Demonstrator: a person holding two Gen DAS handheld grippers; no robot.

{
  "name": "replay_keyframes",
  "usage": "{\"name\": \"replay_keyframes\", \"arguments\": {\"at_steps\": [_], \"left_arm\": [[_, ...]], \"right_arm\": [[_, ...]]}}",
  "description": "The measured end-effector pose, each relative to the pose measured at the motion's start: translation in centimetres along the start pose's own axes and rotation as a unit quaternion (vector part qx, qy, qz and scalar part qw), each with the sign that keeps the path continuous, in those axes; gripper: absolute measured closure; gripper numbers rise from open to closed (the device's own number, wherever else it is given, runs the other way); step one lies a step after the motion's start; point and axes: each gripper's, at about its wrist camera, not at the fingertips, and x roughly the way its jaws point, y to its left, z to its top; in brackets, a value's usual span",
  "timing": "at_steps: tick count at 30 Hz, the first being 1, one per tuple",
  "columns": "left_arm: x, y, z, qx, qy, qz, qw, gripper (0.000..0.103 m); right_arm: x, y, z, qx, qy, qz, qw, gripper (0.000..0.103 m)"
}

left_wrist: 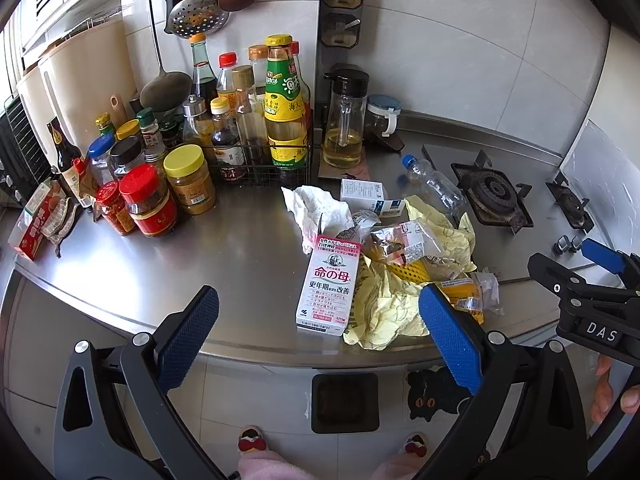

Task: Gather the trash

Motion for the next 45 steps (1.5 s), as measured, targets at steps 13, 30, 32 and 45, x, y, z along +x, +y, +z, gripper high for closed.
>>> {"name": "replay_keyframes", "arguments": {"at_steps": [13,30,32,45], "left_arm": [[1.2,0.4,-0.2,0.008,-0.007,-0.005,0.9999,0.008],[8.9,2.4,-2.5,0.011,0.044,0.015,0.9989,0.008],[9.5,2.1,-3.1,0.022,0.045,0.006,0.9987,0.008],[13.5,-0.1,-3.8,0.079,0.045,-0.012,0.9958,0.012]], "right_arm": [[0.5,-0.3,-0.3,-0.009,-0.025,-0.011,1.0,0.003],[8.3,-6.1,-5.4,0.076,0.062,0.032,0.995,0.014],[8.9,-5.9,-6.1,0.073,0.066,0.036,0.995,0.017],[12.0,-7.9,-6.5,0.082,0.07,0.034,0.994,0.03]]}}
